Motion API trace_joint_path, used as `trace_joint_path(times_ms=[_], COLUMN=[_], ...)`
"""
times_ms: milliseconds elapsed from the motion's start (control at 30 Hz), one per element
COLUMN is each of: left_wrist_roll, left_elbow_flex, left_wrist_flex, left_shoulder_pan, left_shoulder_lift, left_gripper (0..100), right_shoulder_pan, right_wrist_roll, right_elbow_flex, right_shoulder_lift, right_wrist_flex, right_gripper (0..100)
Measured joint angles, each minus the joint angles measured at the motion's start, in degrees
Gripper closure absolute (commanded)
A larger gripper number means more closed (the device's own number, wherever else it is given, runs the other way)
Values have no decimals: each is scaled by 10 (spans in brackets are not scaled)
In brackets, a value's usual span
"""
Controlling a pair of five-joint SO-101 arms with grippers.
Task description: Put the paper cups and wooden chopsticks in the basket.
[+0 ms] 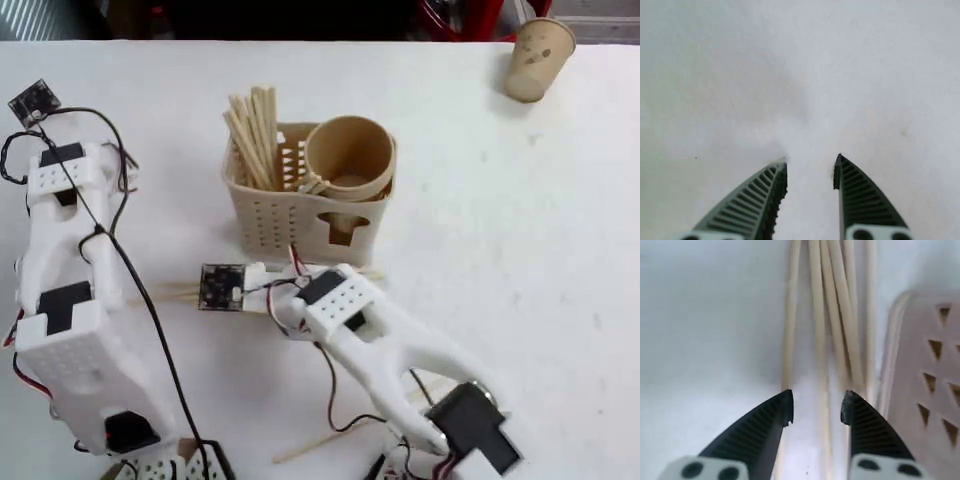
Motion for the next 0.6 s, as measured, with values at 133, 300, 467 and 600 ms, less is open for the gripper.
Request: trace_joint_path(times_ms=[133,300,467,600], left_wrist_roll=[0,0,0,0], left_elbow_flex=[0,0,0,0], left_wrist_flex=[0,0,0,0], left_shoulder_pan=[0,0,0,0], left_shoulder_lift=[0,0,0,0], left_gripper=[832,832,832,832], right_shoulder_pan=[1,0,0,0], right_wrist_roll=[13,15,14,8], right_elbow_flex=[0,0,-15,-19], right_shoulder_lift=[29,32,35,35], right_wrist_flex=[-43,-54,-54,-61], right_gripper=[832,832,832,832])
